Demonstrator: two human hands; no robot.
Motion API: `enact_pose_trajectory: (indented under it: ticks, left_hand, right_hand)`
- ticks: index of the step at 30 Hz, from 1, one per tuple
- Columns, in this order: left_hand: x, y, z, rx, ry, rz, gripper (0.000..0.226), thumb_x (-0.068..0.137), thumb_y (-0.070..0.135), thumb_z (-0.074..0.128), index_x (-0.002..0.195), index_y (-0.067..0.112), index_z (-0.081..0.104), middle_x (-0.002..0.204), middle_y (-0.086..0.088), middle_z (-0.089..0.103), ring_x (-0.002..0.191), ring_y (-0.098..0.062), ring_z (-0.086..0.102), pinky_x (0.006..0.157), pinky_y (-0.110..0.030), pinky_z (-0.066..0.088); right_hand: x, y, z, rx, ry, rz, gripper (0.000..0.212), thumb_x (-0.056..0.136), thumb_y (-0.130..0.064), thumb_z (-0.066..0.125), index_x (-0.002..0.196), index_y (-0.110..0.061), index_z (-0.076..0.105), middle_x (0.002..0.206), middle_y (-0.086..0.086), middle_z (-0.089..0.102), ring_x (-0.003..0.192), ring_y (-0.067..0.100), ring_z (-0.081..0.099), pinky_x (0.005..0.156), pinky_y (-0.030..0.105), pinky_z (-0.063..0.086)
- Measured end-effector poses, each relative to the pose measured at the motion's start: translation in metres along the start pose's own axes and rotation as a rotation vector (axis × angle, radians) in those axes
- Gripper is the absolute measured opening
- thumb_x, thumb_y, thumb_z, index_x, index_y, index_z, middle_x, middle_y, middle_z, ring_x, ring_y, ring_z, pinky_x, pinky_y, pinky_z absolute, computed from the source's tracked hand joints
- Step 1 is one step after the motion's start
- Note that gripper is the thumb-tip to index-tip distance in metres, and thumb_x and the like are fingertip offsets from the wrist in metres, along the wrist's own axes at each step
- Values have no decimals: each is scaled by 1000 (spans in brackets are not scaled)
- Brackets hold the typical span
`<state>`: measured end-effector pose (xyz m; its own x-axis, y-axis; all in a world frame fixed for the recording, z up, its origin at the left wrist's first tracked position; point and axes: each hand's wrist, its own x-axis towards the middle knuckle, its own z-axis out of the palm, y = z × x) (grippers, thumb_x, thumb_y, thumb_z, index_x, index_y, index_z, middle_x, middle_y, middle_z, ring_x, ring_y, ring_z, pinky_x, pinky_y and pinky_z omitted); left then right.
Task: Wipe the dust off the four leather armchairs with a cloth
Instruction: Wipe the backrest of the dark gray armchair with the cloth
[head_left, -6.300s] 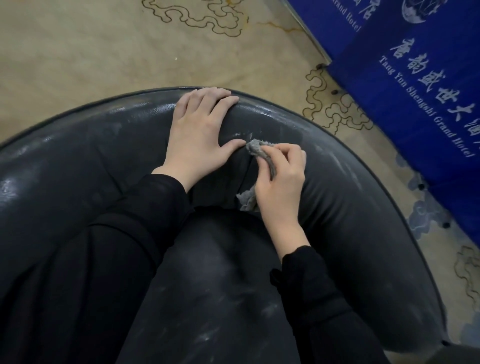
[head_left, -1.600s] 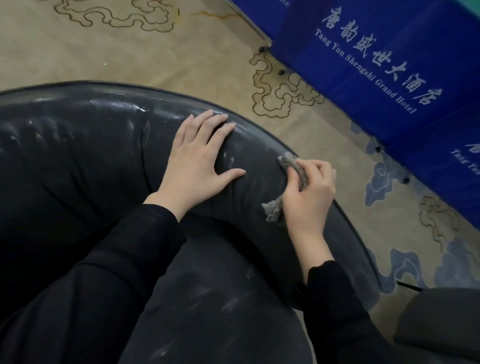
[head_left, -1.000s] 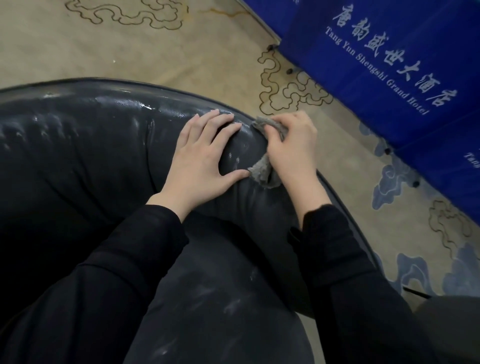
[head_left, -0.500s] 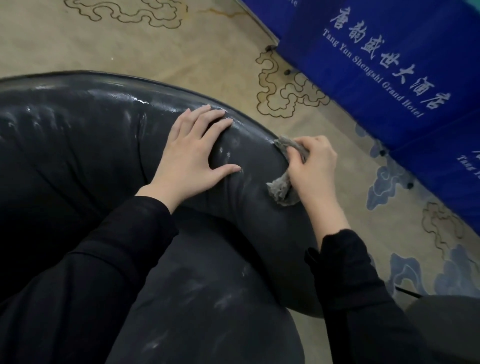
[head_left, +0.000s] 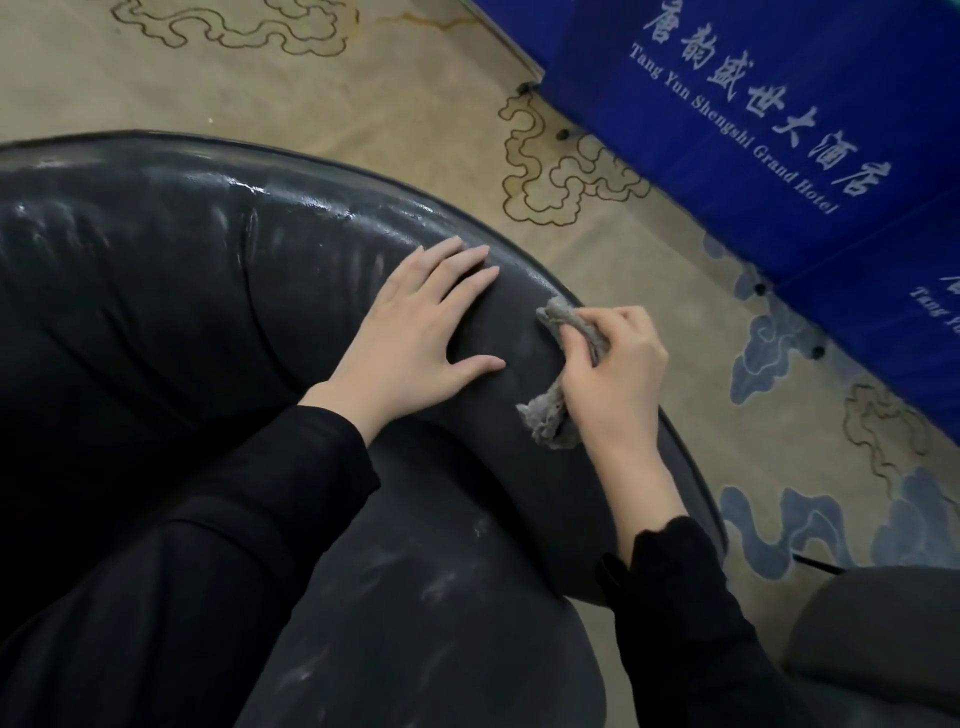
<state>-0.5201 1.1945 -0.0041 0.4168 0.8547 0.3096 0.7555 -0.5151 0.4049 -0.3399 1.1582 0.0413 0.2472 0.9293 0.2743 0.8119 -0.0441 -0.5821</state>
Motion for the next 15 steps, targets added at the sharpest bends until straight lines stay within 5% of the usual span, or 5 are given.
enact_pose_trajectory:
  ticks: [5,15]
  left_hand:
    - [1,-4,-1,-6,-14,8,81,80,56,60,147,15,40,153,-2,37,145,-24,23,119,-44,17]
    - [0,-3,4,-16,-10,6,80,80,48,66,147,15,38,154,-3,34,146,-25,20,120,-43,11]
  right_hand:
    - [7,1,11,-3,53,-35,11,88,-8,62,96,-4,69,91,-1,48,91,19,49,78,-1,27]
    - [-6,1,8,22,89,-100,10,87,-6,63,95,-5,69,90,-2,49,90,17,48,80,2,30]
